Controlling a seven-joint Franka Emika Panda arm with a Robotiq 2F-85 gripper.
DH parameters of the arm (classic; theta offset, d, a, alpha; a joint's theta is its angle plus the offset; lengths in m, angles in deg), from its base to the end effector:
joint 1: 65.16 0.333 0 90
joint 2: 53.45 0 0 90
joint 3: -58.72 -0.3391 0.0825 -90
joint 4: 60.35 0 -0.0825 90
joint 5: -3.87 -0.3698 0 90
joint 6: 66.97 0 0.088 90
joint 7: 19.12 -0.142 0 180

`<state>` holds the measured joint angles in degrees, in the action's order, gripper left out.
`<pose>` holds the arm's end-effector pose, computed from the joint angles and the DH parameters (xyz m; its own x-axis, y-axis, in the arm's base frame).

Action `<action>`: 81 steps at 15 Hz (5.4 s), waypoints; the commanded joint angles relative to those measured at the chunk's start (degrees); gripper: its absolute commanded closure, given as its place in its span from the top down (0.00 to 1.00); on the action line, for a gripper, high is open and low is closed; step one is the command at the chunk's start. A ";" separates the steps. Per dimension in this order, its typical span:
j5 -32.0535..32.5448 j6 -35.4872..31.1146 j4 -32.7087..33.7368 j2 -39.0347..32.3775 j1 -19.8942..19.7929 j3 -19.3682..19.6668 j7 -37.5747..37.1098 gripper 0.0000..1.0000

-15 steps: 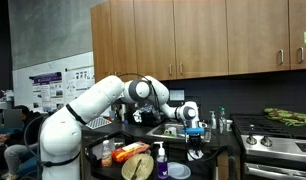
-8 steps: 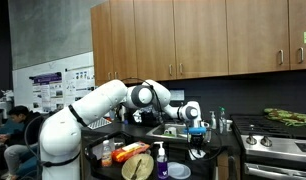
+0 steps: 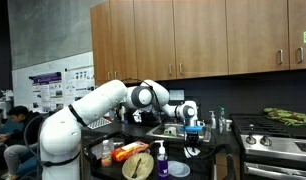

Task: Move the white napkin backwards then use it to wipe the top shelf of the service trolley.

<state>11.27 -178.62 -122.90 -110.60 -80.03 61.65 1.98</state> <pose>0.7229 -0.2336 0.1850 0.9741 0.1225 -0.1900 0.1420 -0.9856 0.0922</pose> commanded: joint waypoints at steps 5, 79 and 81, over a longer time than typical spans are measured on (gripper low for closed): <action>-1.99 -0.75 -1.53 -0.21 3.56 -3.27 -0.15 0.00; -3.09 -10.24 -23.02 13.11 -2.99 6.10 -10.04 0.00; -3.54 -10.47 -23.15 13.44 -3.50 6.20 -11.01 0.00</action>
<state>8.77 -188.15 -143.44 -99.71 -82.96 67.64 -7.41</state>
